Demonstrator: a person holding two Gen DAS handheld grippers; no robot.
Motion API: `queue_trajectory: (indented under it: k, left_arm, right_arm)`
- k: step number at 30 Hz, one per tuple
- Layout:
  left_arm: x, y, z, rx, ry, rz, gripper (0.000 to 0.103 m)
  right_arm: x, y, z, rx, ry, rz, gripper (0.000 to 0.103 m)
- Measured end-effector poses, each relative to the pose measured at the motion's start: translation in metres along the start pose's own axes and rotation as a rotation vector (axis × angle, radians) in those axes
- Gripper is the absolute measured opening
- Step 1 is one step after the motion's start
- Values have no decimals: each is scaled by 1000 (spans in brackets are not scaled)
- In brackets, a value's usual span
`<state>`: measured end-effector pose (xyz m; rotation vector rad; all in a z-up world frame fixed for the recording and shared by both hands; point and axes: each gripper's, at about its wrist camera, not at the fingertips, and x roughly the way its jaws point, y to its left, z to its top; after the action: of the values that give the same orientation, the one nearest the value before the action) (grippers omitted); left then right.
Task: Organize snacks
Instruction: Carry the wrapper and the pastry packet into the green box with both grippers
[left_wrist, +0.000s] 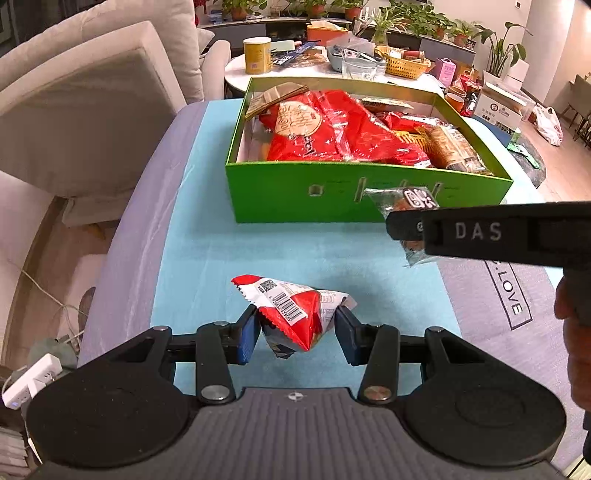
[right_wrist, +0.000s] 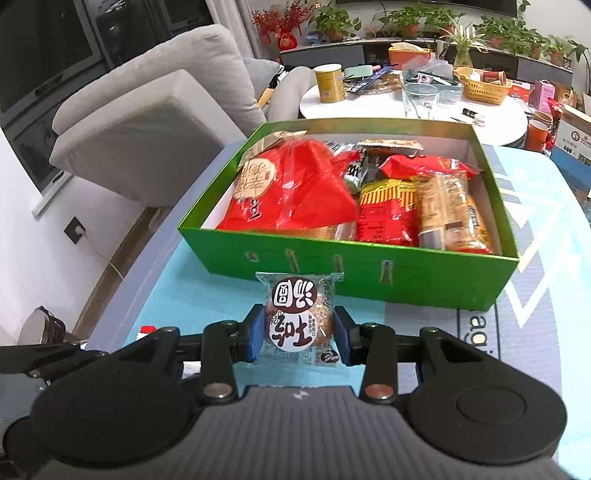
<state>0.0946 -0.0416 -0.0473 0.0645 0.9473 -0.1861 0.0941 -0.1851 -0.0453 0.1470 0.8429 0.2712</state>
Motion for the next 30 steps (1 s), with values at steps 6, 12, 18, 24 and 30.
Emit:
queue_trajectory:
  k: [6,12,18,24,30]
  left_arm:
    - [-11,-9,15,28,-35,-6,41]
    - [-22,-26,36,80,-79,-18,41]
    - [-23,-37,48,105,-101,-30,41]
    - [-3,-28,39,69,-38,-5,41]
    - [6,-23,33,46,-9,9,41]
  right_arm:
    - [-14,-11,13,24,-44,14,46]
    - [-26,-22,33,36,-105,3,46]
    - [-31,-37,33,29,-118,-7,46]
    - [-1,-55,-4,60,20,-38,56]
    - [18,-51,-17,100,95,-11,62]
